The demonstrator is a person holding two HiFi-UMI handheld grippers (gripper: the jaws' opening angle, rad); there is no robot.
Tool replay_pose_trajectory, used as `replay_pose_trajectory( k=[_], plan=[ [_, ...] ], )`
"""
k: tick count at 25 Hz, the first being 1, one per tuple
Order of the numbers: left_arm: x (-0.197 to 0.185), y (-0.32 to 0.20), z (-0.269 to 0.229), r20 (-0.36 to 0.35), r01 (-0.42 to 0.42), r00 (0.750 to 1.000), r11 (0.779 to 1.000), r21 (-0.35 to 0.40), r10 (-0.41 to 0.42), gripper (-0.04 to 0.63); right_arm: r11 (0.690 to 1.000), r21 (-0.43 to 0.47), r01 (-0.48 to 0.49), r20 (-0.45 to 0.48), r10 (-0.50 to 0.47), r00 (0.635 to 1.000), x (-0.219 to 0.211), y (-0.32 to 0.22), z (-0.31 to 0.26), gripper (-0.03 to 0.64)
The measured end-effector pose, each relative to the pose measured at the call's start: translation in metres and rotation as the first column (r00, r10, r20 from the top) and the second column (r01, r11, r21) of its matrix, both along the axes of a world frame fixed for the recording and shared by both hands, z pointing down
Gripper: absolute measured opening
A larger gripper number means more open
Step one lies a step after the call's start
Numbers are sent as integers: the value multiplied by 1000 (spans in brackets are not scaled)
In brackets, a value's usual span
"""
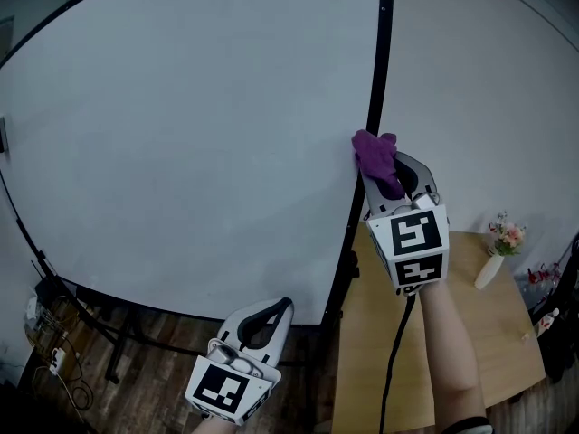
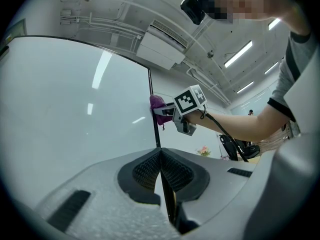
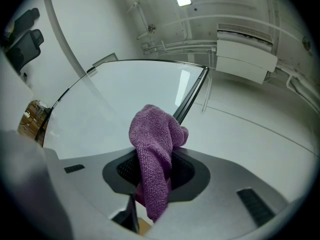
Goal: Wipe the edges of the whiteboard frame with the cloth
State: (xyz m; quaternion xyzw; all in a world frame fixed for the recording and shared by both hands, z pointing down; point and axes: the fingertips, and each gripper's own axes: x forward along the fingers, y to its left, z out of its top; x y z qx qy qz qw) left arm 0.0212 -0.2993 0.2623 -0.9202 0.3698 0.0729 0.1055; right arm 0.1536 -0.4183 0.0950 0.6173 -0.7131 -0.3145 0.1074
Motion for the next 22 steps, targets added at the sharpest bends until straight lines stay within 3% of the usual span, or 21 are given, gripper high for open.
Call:
replay_pose_trajectory(
  k=[22],
  plan=[
    [-14, 16, 30, -6, -21, 1000, 999, -50, 21, 17, 994, -98, -57, 27, 60, 998, 0, -1, 65, 114]
  ],
)
